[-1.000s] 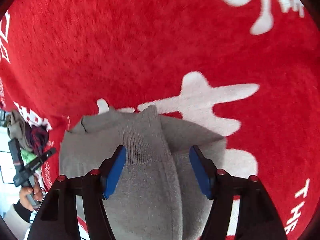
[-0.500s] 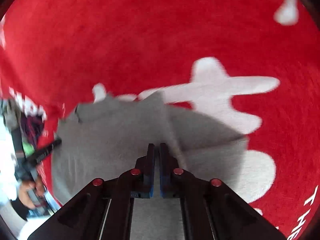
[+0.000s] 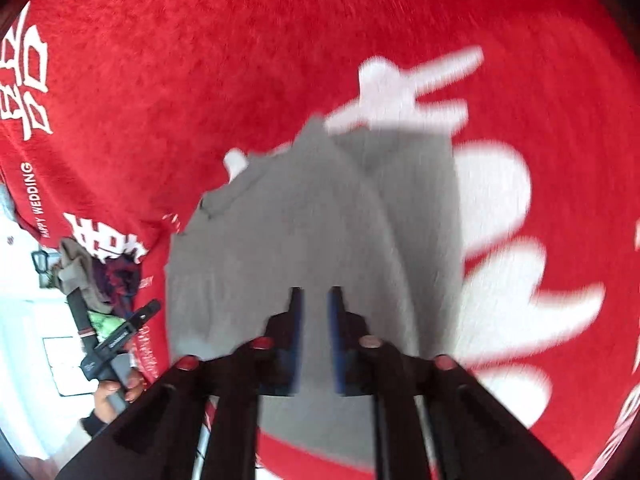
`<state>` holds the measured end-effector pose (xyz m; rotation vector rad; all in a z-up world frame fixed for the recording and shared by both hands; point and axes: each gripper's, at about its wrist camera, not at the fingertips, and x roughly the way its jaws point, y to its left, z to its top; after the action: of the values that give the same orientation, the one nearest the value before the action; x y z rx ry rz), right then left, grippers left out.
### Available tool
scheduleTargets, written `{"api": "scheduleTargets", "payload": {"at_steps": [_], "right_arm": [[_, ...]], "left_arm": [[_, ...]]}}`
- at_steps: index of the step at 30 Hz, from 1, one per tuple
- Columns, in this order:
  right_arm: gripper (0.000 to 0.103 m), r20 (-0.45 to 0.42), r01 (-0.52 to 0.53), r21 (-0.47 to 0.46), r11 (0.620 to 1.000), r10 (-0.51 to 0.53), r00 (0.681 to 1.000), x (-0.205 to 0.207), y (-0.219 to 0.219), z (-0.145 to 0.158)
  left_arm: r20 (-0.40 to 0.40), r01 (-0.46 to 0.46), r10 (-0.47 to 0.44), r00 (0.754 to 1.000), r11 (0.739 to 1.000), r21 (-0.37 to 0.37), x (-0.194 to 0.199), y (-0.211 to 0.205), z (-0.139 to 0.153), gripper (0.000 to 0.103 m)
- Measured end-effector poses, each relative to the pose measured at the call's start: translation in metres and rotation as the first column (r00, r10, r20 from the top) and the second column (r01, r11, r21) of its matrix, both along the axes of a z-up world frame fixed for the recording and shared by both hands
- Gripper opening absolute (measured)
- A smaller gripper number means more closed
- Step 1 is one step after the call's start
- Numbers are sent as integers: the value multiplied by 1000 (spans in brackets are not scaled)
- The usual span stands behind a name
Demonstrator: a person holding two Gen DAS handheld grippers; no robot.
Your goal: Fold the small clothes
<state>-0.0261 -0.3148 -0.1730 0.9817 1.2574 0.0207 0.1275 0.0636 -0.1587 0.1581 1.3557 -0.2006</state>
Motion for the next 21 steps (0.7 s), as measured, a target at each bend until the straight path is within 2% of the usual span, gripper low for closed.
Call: {"api": "scheduleTargets", "payload": {"at_steps": [1,2,5,8,10,11,13,14,15,16,18,19,21], "right_arm": [[72,6,32,15,999,-32,999,-14,8,4],[76,7,53,26,998,-53,999,-24,11,6],[76,-47,187,86,979,-183,982,-68,38,3],[75,-115,366,94,926,-355,928,-106,53,-8],[74,-145,468,84,880,-454,879,-122,54,-17],[72,-154,516,81,853,-501,852,-128,51,-23],[60,-155,581,83,810,-566,810,-134,40,-29],[40,-155,594,83,801,-578,801,-131,38,-30],[13,-155,596,78,799,-581,799,-127,36,-29],[9,-140,577,57,815,-566,813,-119,36,-23],[9,-111,520,-6,854,-518,848,-108,37,-11],[9,-103,483,-51,874,-486,868,-101,44,-6],[9,-128,429,-129,894,-444,887,-96,50,-7]], "left_arm": [[-11,4,-4,1000,1000,-5,-4,3,0,102],[-25,14,-14,1000,1000,-16,-7,5,0,102],[-71,41,-44,997,998,-50,-12,14,-3,102],[-113,73,-75,991,997,-26,-20,24,-8,102],[-138,117,-117,984,993,-10,-25,31,-11,101],[-132,125,-125,983,992,-10,-28,34,-10,101],[-127,136,-139,982,990,-32,-32,40,-5,101],[-121,138,-141,983,990,-37,-34,43,-3,101],[-112,139,-142,984,990,-35,-36,46,-1,101],[-96,142,-144,985,990,-23,-39,48,-2,101],[-84,151,-149,985,988,15,-43,55,-10,101],[-92,154,-150,984,987,43,-44,57,-19,101],[-123,158,-148,981,984,81,-47,64,-36,101]]}}
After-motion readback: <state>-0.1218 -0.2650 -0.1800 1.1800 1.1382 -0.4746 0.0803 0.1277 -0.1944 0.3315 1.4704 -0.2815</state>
